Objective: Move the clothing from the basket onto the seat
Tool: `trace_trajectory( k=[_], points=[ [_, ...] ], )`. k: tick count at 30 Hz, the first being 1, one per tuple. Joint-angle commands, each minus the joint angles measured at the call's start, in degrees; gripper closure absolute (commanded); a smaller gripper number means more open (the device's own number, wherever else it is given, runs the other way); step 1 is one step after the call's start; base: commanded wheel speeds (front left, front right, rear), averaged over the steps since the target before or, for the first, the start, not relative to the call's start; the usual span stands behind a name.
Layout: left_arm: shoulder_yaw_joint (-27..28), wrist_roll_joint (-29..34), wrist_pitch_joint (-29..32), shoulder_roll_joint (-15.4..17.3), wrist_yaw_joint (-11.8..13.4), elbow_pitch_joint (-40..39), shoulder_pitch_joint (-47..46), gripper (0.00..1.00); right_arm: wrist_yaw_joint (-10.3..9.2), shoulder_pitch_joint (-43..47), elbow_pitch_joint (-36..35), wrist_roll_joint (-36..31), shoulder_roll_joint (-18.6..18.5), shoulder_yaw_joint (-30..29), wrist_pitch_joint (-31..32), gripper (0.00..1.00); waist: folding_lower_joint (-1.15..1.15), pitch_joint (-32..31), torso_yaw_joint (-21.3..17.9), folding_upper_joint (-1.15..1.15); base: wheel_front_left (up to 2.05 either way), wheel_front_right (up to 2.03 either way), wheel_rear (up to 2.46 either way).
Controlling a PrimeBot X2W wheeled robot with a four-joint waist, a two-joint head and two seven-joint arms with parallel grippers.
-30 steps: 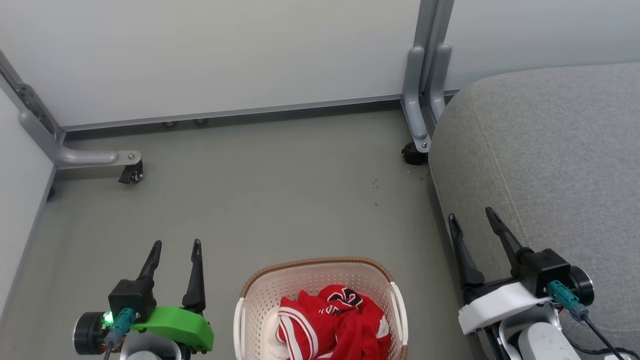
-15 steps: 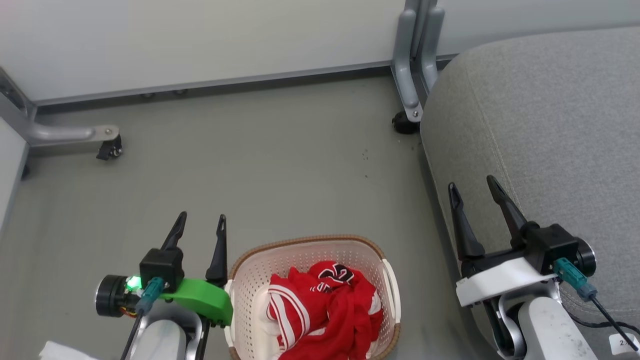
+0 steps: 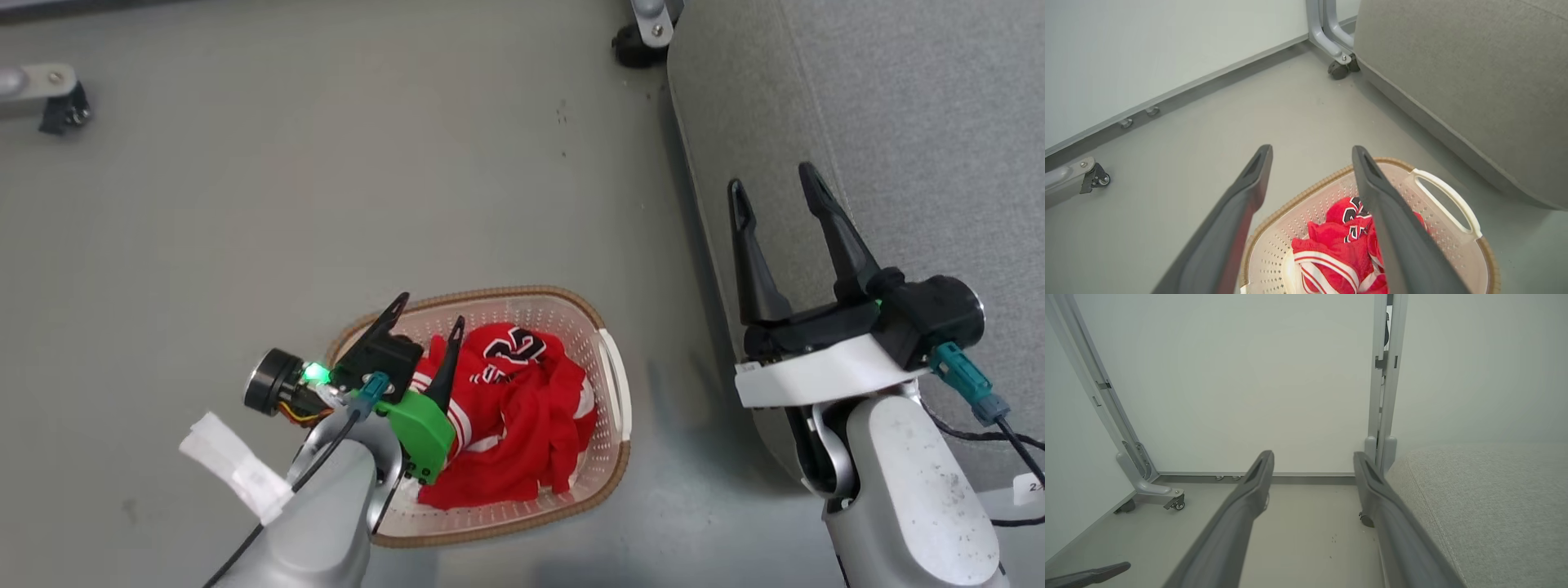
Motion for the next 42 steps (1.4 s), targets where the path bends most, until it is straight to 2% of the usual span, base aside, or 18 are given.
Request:
trace_trajectory(
  k=[1, 11, 18, 28, 40, 41, 42],
  points=[
    [-1.36, 0.66, 0.14, 0.38, 0.21, 2.12, -2.74, 0.0, 0.0, -1.62, -0.86, 0.22, -0.03, 0.17, -0.17, 0.0, 0.0, 9.45, -3.39, 0.0, 0.0, 0.0, 0.0],
    [-10.21, 1.72, 2.51, 0.42, 1.24, 15.54, -14.94, 0.0, 0.0, -6.76, -5.98, 2.62, -0.02, 1.86, -0.17, 0.0, 0.0, 23.19, -7.52, 0.0, 0.0, 0.0, 0.0],
    [-12.73, 1.95, 3.72, 0.42, 2.05, 21.72, -20.75, 0.0, 0.0, -8.72, -8.24, 4.61, 0.0, 3.02, -0.17, 0.0, 0.0, 30.66, -10.17, 0.0, 0.0, 0.0, 0.0],
    [-13.0, 1.25, 4.59, 2.12, 3.68, 28.12, -26.06, 0.0, 0.0, -9.27, -9.88, 6.69, 0.0, 4.13, -0.17, 0.0, 0.0, 36.92, -12.99, 0.0, 0.0, 0.0, 0.0],
    [-13.05, 0.25, 9.19, 4.36, 5.17, 30.26, -28.81, 0.0, 0.0, -9.94, -10.38, 7.6, -0.01, 5.1, -0.17, 0.0, 0.0, 40.22, -13.85, 0.0, 0.0, 0.0, 0.0],
    [-12.97, 0.05, 9.47, 4.37, 5.32, 30.32, -28.88, 0.67, 0.0, -9.88, -10.43, 7.51, -0.01, 5.11, -0.17, 0.0, 0.0, 40.25, -13.85, 0.0, 0.0, 0.0, 0.0],
    [-13.01, -0.04, 9.62, 4.4, 5.38, 30.32, -28.98, 1.0, 0.0, -9.83, -10.48, 7.42, -0.02, 5.09, -0.17, 0.0, 0.0, 40.27, -13.86, 0.0, 0.0, 0.0, 0.0]
  ],
)
